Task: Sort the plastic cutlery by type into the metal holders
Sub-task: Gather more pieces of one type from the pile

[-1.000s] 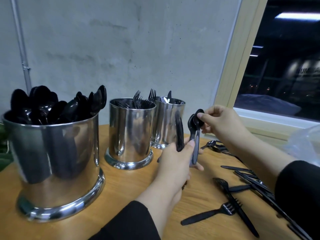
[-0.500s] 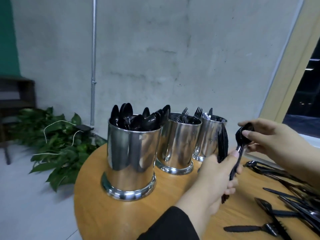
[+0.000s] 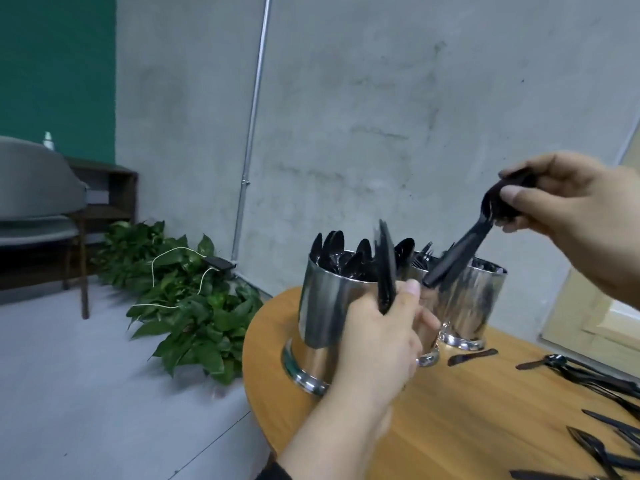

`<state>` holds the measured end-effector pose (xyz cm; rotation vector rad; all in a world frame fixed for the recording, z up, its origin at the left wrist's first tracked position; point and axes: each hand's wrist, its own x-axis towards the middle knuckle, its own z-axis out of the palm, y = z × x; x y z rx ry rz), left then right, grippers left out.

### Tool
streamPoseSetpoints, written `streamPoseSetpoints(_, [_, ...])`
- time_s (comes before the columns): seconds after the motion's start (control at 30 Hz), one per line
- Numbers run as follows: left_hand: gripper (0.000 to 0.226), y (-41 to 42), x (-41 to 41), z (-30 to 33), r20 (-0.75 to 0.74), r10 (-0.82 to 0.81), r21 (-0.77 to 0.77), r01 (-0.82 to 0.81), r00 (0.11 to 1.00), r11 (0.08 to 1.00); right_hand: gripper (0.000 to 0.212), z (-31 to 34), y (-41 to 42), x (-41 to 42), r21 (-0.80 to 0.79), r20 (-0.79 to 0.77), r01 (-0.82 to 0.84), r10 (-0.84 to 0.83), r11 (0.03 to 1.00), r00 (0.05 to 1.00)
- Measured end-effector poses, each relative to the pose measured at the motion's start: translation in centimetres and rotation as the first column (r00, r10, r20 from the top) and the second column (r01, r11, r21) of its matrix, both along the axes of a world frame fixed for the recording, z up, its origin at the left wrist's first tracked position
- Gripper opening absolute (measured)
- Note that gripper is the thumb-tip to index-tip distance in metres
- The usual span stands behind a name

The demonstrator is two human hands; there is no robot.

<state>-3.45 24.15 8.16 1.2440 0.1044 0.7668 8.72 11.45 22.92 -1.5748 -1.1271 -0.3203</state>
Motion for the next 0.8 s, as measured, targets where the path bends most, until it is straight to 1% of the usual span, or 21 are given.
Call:
streamPoseSetpoints(0.07, [0.026, 1.7, -0.8, 0.2, 0.042, 0.020, -0.066, -0.018, 0.999, 0.998, 0.021, 0.8, 1.7, 0.1, 0.020, 0.046, 0.024, -0.025, 1.000, 0.999])
streamPoseSetpoints(0.13, [0.027, 3.7, -1.7, 0.0, 0.051, 0.070, -0.112, -0.064, 0.996, 0.992, 0.021, 1.3, 3.5, -0.3, 0.062, 0.072, 0.040, -0.045, 0.997, 0.996])
streamPoseSetpoints(0.23, [0.029, 6.8, -2.9, -0.5, 0.031, 0.125, -0.123, -0.121, 0.992, 0.985, 0.017, 1.2, 6.5, -0.7, 0.078, 0.103, 0.072, -0.080, 0.994, 0.991])
streamPoseSetpoints(0.33, [0.029, 9.2, -3.7, -1.3, -0.004, 0.148, -0.119, -0.147, 0.989, 0.982, 0.017, 0.7, 9.9, -1.2, -0.010, 0.186, 0.154, -0.149, 0.988, 0.971])
streamPoseSetpoints(0.43, [0.028, 10.3, -4.1, -2.0, -0.045, 0.115, -0.080, -0.119, 0.992, 0.990, 0.020, -0.8, 12.6, -1.2, -0.147, 0.285, 0.258, -0.209, 0.955, 0.936])
streamPoseSetpoints(0.57, [0.027, 10.9, -4.4, -2.4, -0.069, 0.079, -0.073, -0.084, 0.994, 0.994, 0.015, -3.6, 14.4, -1.9, -0.340, 0.451, 0.377, -0.202, 0.862, 0.869])
streamPoseSetpoints(0.63, [0.026, 11.1, -4.5, -2.3, -0.069, 0.067, -0.090, -0.073, 0.995, 0.993, 0.020, -4.6, 14.8, -2.3, -0.445, 0.543, 0.446, -0.161, 0.777, 0.824])
streamPoseSetpoints(0.73, [0.026, 11.3, -4.7, -2.3, -0.067, 0.037, -0.095, -0.043, 0.997, 0.995, 0.027, -5.2, 14.7, -2.3, -0.586, 0.631, 0.521, -0.054, 0.621, 0.774])
streamPoseSetpoints(0.77, [0.027, 11.2, -4.8, -2.2, -0.069, 0.015, -0.095, -0.022, 0.997, 0.995, 0.029, -5.3, 14.6, -2.1, -0.609, 0.656, 0.539, -0.013, 0.582, 0.755])
streamPoseSetpoints(0.8, [0.027, 11.2, -4.8, -2.1, -0.072, -0.011, -0.092, 0.004, 0.997, 0.996, 0.031, -5.3, 14.5, -1.9, -0.613, 0.669, 0.545, 0.008, 0.573, 0.743])
